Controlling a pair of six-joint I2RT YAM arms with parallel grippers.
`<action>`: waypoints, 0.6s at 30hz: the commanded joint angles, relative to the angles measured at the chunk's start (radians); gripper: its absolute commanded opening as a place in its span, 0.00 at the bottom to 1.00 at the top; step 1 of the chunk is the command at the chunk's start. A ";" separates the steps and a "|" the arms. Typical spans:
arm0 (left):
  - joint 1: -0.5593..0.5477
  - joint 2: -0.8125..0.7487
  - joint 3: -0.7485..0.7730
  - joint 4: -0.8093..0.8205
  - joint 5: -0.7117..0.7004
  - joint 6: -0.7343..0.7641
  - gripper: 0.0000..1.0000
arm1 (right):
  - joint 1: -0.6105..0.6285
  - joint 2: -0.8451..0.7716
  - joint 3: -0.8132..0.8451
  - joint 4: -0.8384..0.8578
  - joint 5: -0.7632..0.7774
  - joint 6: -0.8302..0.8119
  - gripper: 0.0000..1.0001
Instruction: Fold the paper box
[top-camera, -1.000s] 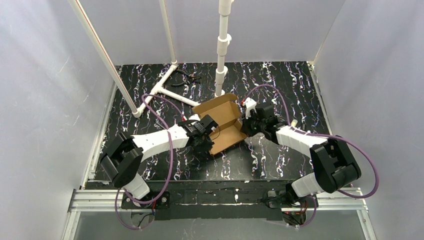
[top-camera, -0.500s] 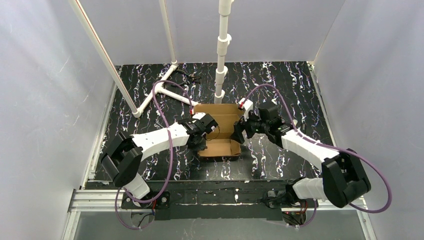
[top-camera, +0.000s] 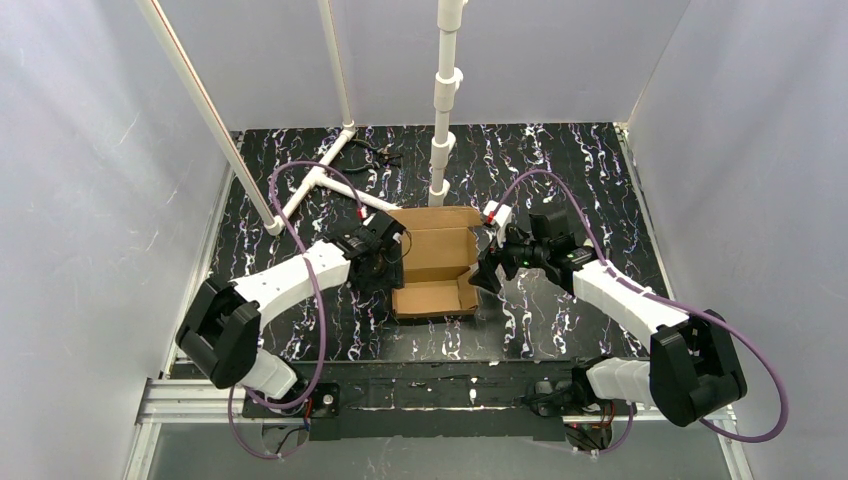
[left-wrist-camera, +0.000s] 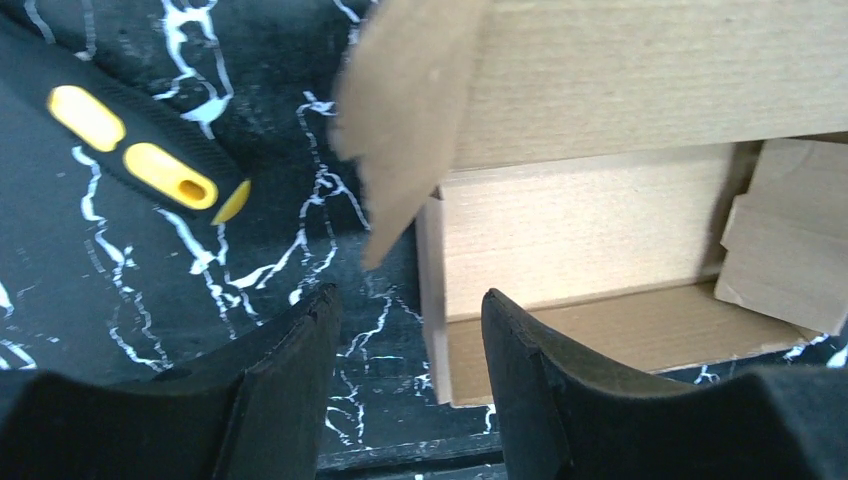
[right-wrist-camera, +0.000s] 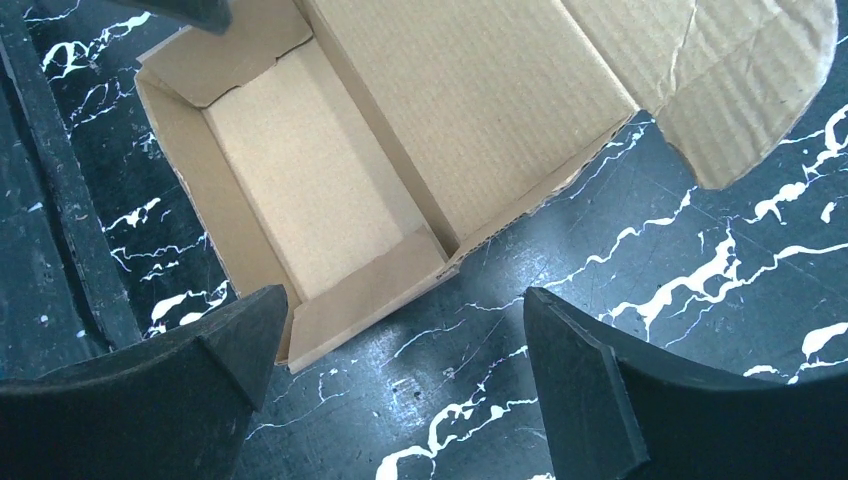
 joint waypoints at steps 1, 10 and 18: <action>-0.001 0.029 0.008 0.045 0.078 0.005 0.53 | -0.001 -0.012 0.007 0.003 -0.030 -0.023 0.96; -0.025 0.140 0.037 0.040 -0.005 0.034 0.03 | -0.007 -0.008 0.004 0.009 -0.036 -0.021 0.97; -0.048 0.122 0.052 0.049 -0.103 0.017 0.00 | -0.038 -0.007 0.019 -0.052 -0.067 -0.098 0.97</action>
